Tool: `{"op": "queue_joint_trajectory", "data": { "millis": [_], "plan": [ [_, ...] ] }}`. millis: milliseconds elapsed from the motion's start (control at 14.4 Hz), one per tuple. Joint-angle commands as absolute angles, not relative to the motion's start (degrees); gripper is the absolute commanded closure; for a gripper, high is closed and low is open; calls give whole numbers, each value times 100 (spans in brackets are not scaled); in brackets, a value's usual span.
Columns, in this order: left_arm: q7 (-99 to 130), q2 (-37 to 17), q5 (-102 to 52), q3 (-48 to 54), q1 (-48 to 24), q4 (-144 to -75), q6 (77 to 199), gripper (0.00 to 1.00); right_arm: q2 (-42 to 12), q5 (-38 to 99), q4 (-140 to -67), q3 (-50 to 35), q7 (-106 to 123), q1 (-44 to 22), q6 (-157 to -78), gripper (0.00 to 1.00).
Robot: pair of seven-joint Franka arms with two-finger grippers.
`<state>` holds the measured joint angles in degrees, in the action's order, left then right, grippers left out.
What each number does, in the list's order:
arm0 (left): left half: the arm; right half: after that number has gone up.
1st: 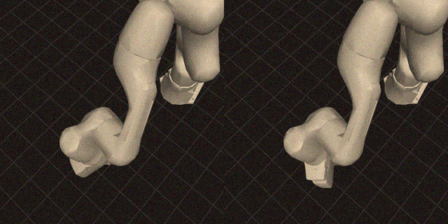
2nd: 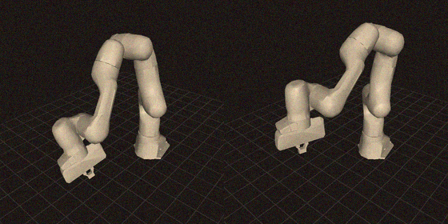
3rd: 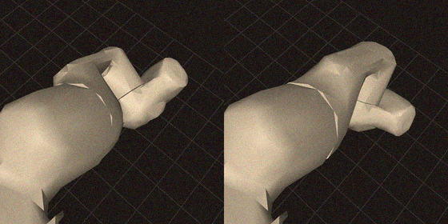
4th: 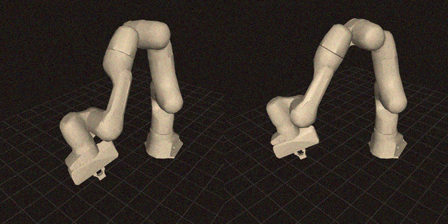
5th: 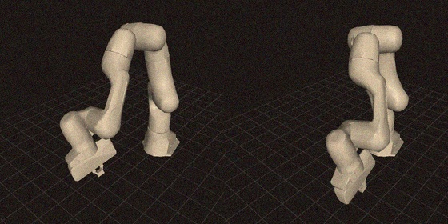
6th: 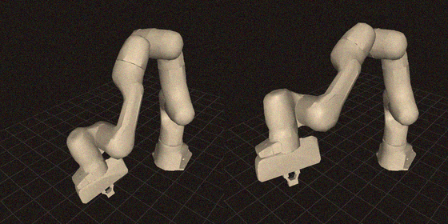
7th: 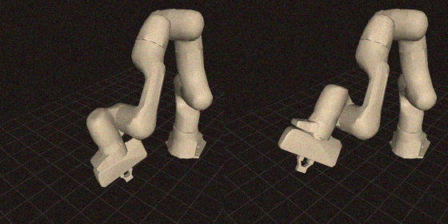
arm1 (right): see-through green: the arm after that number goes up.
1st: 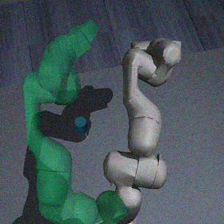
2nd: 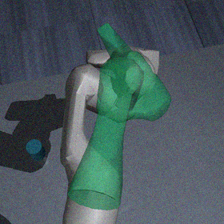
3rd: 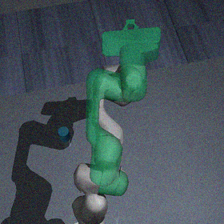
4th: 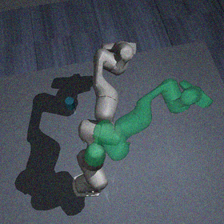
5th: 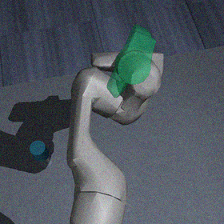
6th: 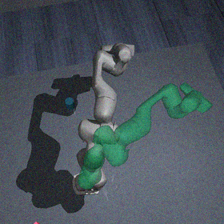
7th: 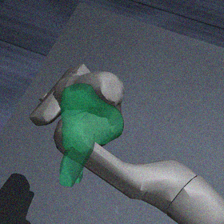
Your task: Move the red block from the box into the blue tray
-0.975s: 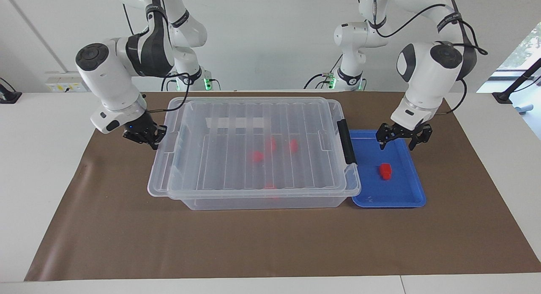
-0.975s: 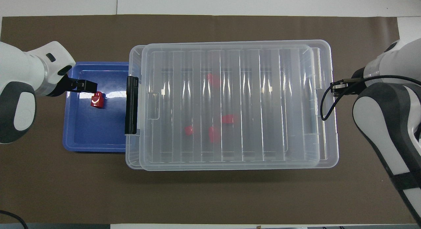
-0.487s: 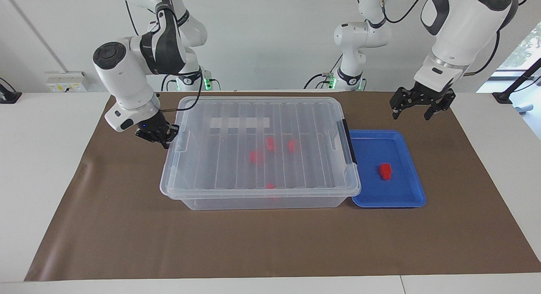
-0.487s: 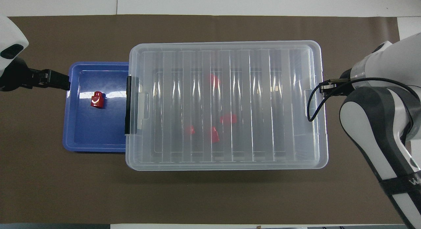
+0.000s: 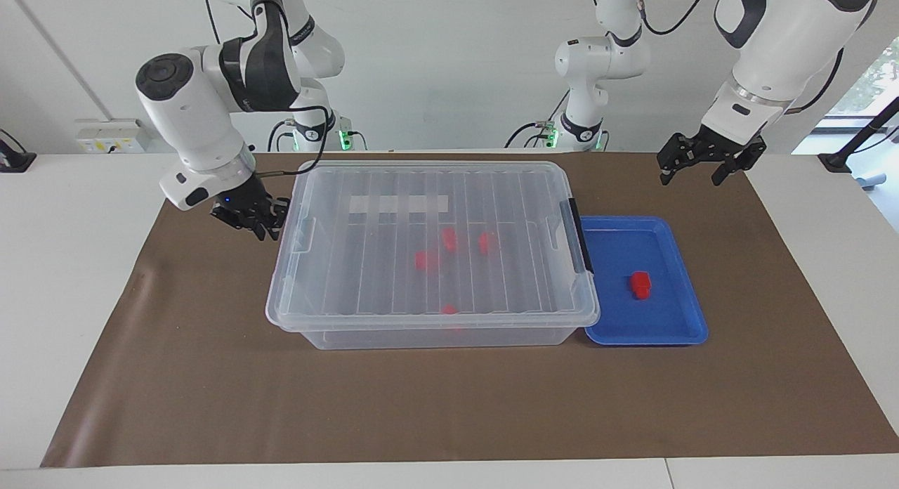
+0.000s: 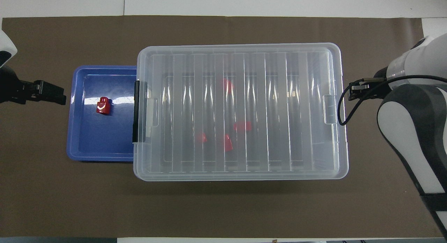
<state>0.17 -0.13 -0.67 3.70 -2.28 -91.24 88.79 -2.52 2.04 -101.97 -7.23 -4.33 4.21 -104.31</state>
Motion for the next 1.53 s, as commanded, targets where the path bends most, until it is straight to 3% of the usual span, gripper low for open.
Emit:
{"op": "queue_joint_trajectory", "data": {
  "millis": [0,278,975,1462],
  "plan": [
    [-79,255,-211,369,-149,-9448,8947,0,-202,211,-9600,-756,-439,501,-9758,0],
    [-237,369,-211,369,-141,-9729,9245,0,-141,176,-8974,-738,-440,738,-8764,0],
    [-579,422,-211,369,-26,-9870,9413,0,-44,-79,-9017,-791,-457,782,-8824,0],
    [-642,308,-202,369,-44,-9608,9212,0,-26,-62,-9088,-800,-466,782,-9061,0]
  ]
}}
